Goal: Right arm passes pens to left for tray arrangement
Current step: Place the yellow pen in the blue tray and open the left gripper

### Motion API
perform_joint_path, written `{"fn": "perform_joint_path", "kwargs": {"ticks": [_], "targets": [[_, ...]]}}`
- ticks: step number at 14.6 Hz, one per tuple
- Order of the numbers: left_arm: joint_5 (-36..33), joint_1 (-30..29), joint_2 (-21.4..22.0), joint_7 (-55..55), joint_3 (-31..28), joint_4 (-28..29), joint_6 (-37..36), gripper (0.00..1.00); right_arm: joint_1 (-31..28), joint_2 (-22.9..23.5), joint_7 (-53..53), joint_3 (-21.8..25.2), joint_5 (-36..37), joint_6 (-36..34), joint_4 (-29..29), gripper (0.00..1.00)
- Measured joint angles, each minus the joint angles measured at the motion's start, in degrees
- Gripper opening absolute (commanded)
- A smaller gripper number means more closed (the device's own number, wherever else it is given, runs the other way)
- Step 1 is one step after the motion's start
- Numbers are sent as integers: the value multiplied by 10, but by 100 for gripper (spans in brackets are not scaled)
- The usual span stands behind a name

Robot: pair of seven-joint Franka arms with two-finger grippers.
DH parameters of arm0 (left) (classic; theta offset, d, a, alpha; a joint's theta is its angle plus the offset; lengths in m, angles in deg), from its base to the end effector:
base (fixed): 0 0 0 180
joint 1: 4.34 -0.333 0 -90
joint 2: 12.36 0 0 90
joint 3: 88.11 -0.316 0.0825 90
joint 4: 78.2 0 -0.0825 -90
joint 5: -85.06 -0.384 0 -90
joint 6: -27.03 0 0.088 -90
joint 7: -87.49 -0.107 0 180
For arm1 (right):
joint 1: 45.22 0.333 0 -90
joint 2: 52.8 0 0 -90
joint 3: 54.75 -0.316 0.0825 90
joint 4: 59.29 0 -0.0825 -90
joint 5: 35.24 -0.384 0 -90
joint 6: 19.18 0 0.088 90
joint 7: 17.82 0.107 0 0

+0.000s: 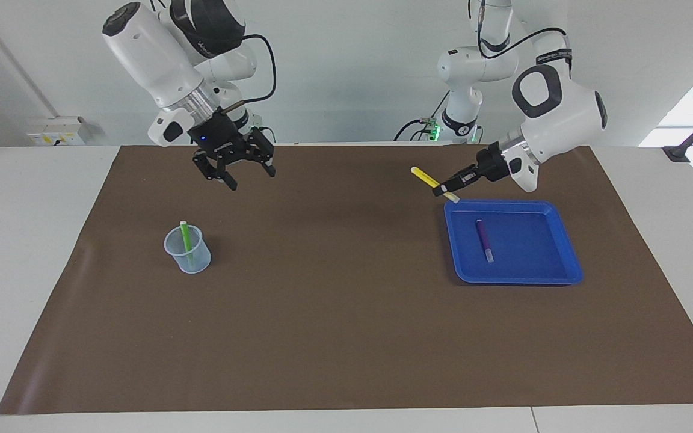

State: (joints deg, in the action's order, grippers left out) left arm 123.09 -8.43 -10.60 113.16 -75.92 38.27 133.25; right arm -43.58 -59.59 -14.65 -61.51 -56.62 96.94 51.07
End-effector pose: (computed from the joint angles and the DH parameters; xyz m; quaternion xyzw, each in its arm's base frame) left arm 0.5221 -0.1237 0.4614 0.9153 0.2571 -0.1547 0.2688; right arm 0.5381 0.1034 0.5644 -0.9798 0.0180 -0.0901 0.1776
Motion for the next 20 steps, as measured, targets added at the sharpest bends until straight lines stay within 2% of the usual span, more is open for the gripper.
{"fn": "perform_joint_path", "kwargs": {"ticks": [3,7,10,13,15,17,20], "targets": [[-150,-17,-51,-66,0,-58,-31,0,0,3,1,33,97,14,0,100],[-333,-34,-124,-178,0,-97,-39,0,-2,8,1,88,172,10,-8,100],[-439,-46,-184,-216,0,-122,-39,0,-3,25,1,111,210,-56,-69,100],[-463,-53,-243,-220,0,-159,-39,0,-3,47,0,130,216,-144,-154,100],[-463,-53,-260,-220,0,-170,-37,0,-3,57,0,134,217,-192,-191,100],[-463,-53,-265,-214,1,-171,-32,0,-2,66,0,134,217,-223,-214,100],[-463,-53,-267,-177,1,-161,-20,0,-2,71,0,133,217,-229,-214,100]]}}
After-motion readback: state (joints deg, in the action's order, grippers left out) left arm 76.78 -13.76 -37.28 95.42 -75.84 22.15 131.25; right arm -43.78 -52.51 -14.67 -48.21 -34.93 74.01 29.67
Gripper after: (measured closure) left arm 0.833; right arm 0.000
